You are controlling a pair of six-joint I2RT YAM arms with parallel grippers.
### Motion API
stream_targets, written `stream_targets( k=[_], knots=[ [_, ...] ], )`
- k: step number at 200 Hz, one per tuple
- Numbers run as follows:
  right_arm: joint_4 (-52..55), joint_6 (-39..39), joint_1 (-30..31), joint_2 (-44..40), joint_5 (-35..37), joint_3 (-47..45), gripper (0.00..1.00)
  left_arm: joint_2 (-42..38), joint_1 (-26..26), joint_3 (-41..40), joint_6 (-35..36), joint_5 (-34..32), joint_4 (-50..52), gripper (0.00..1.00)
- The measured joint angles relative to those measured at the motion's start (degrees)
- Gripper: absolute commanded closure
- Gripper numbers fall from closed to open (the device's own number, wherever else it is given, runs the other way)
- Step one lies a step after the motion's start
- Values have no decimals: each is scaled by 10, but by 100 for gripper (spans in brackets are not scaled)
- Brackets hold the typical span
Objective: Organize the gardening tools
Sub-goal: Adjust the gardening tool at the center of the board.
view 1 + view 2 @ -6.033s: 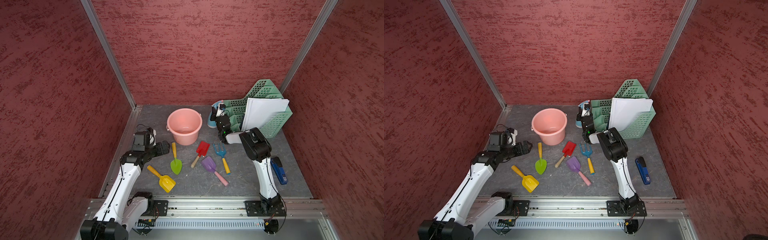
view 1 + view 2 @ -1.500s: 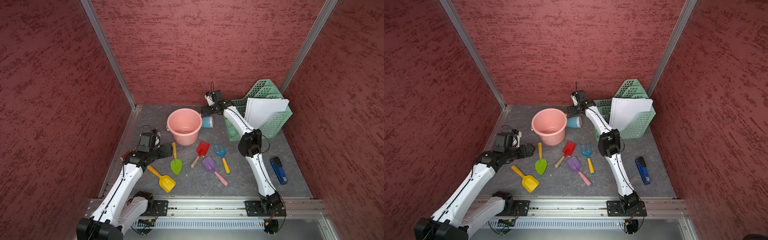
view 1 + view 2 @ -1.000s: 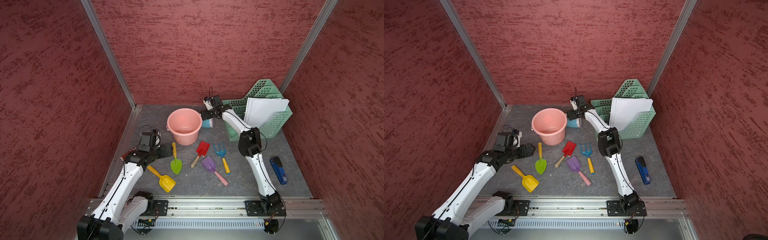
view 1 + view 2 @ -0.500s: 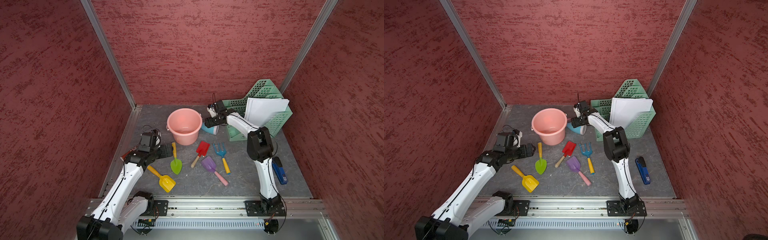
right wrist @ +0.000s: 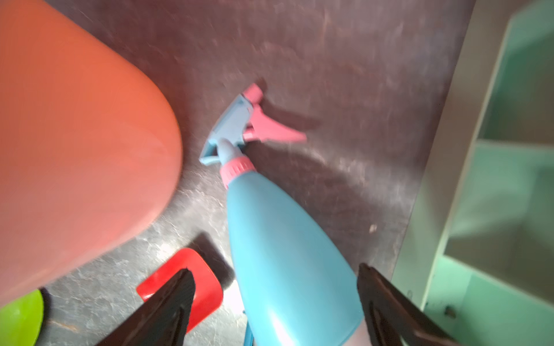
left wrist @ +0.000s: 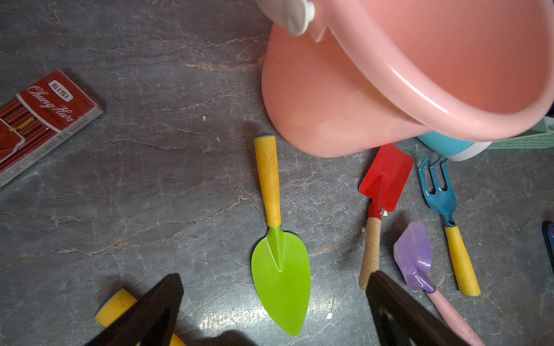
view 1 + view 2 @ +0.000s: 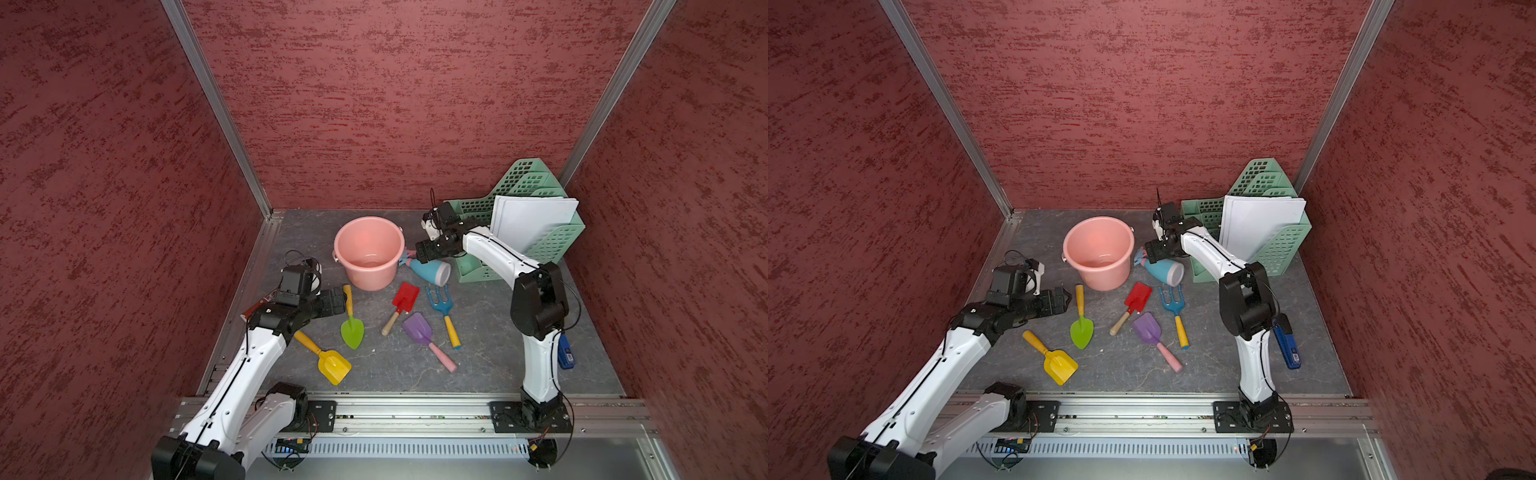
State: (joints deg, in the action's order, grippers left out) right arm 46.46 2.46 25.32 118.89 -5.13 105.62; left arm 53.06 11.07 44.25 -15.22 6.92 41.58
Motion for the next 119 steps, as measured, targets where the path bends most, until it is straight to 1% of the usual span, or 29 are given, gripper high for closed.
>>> stream_targets(
  k=[29, 67, 119],
  knots=[
    [-11, -39, 2, 16, -12, 46, 14, -3, 2, 0, 0, -2, 0, 0],
    [-24, -74, 4, 54, -24, 43, 16, -3, 2, 0, 0, -6, 0, 0],
    [-49, -89, 14, 88, -43, 29, 16, -3, 3, 0, 0, -9, 0, 0]
  ],
)
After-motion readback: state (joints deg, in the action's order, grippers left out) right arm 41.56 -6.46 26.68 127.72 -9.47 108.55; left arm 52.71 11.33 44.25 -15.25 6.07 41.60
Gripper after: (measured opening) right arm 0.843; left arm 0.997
